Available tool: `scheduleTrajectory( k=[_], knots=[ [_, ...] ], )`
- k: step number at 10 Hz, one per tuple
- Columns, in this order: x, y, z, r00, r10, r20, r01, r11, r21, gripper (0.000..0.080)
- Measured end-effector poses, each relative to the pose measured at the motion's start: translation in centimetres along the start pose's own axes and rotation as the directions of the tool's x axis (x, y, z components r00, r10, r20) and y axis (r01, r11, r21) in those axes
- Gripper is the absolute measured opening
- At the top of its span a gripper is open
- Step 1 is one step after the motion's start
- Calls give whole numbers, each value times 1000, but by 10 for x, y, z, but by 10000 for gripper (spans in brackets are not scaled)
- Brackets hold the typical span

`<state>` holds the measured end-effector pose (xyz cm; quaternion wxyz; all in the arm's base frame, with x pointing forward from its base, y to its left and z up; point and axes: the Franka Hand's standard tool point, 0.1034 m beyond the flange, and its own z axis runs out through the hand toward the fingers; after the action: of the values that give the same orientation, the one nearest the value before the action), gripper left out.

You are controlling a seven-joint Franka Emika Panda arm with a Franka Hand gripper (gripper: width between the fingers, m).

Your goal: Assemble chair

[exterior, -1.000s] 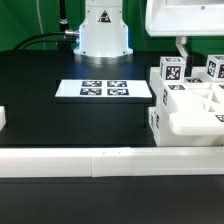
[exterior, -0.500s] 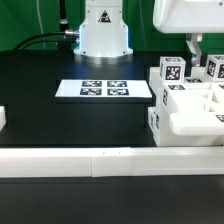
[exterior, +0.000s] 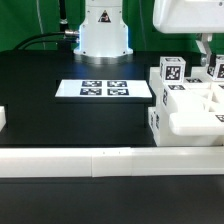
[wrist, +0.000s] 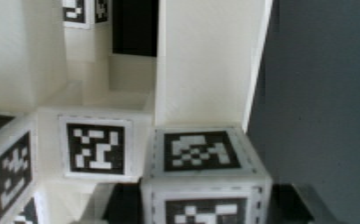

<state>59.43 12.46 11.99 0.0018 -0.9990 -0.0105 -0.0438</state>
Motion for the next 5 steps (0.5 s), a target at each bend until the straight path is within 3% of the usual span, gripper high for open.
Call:
scheduleTrajectory(
  k=[2,4,5],
  knots=[
    [-1,0,0,983,181,-41,-181,983,17,284],
    [3,1,0,935,349,-67,-345,937,58,284],
    [3,0,0,926,371,-65,-368,928,60,284]
  ],
)
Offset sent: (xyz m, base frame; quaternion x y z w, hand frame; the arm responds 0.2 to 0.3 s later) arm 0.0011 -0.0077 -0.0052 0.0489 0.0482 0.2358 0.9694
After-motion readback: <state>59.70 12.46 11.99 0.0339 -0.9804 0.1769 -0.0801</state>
